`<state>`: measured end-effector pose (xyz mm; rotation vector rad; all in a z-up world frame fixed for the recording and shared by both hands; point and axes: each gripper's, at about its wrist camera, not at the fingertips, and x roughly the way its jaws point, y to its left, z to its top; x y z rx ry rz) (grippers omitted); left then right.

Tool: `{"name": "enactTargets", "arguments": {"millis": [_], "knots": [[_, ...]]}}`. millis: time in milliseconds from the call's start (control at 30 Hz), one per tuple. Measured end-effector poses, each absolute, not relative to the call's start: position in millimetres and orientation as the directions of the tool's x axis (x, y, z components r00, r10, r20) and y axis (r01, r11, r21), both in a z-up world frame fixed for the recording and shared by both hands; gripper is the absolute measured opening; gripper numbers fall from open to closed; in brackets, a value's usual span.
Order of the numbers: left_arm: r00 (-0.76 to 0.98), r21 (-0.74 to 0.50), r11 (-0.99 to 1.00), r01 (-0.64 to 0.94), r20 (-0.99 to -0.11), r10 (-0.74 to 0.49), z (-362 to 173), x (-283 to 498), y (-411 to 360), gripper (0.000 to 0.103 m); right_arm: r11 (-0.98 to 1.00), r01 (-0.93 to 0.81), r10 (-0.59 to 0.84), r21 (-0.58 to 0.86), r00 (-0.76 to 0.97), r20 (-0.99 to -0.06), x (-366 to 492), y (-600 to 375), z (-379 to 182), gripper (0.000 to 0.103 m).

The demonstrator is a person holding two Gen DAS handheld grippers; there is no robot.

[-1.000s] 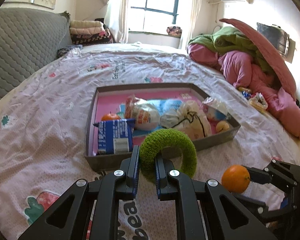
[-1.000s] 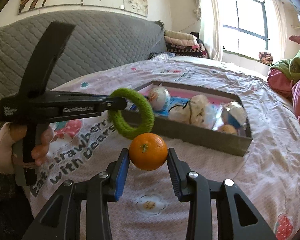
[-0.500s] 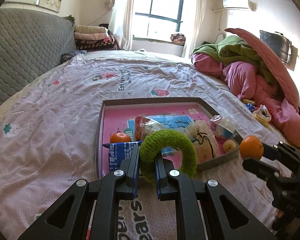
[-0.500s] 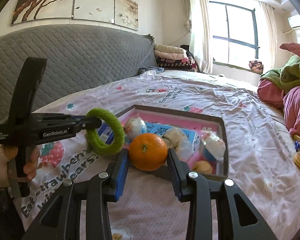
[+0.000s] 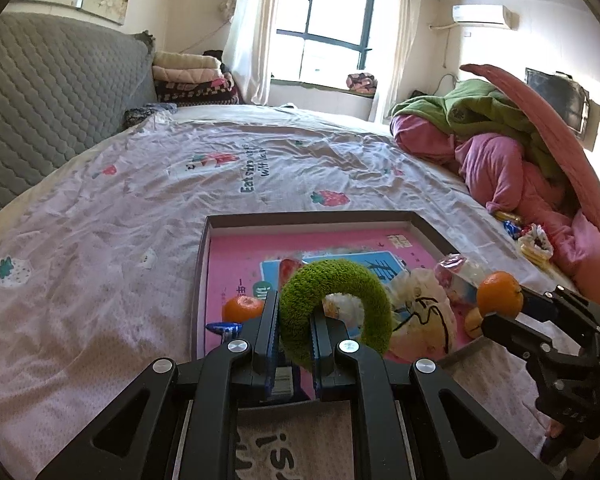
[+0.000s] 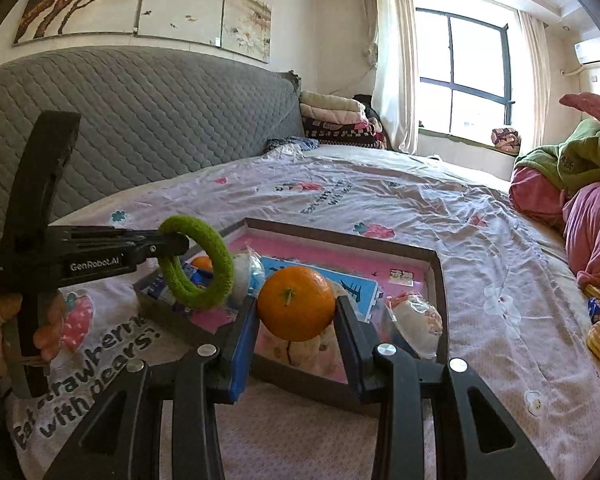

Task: Organize objects
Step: 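Lower the green ring into the tray and open the left tool while the right tool releases the orange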

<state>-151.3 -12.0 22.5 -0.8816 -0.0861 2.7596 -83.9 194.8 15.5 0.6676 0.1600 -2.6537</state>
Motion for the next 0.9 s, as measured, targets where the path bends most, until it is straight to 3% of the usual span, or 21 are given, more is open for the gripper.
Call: {"name": "enactTargets", "arguments": {"millis": [900], "knots": [[-0.714, -0.062, -0.961, -0.268, -0.657, 0.241, -10.7, -163.3, 18.8, 0.013, -0.925, 0.374, -0.335, 0.071, -0.712, -0.617, -127.7, 200.8, -18.9, 0.039]]}}
